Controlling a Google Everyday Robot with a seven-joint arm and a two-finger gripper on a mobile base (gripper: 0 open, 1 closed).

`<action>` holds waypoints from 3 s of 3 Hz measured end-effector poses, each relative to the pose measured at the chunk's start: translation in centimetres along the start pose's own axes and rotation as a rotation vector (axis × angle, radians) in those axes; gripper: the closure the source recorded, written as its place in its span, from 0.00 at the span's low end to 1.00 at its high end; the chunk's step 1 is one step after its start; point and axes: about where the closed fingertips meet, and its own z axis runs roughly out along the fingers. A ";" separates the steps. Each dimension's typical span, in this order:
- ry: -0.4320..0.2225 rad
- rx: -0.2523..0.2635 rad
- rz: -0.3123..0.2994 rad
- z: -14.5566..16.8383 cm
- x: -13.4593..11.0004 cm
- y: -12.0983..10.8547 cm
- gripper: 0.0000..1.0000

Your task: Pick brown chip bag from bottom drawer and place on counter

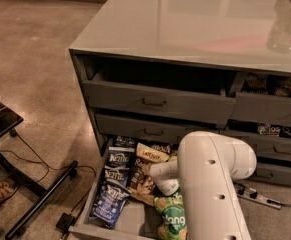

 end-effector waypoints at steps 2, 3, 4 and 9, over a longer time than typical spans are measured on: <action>0.016 -0.031 -0.033 0.7 0.2 1.9 0.21; 0.017 -0.034 -0.037 0.8 0.2 2.1 0.20; 0.023 -0.044 -0.036 1.3 0.1 2.2 0.38; -0.034 -0.062 -0.024 -1.8 -1.2 1.4 1.00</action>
Offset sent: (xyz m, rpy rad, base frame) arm 0.0034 0.0287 -0.0078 0.0003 0.0214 0.0697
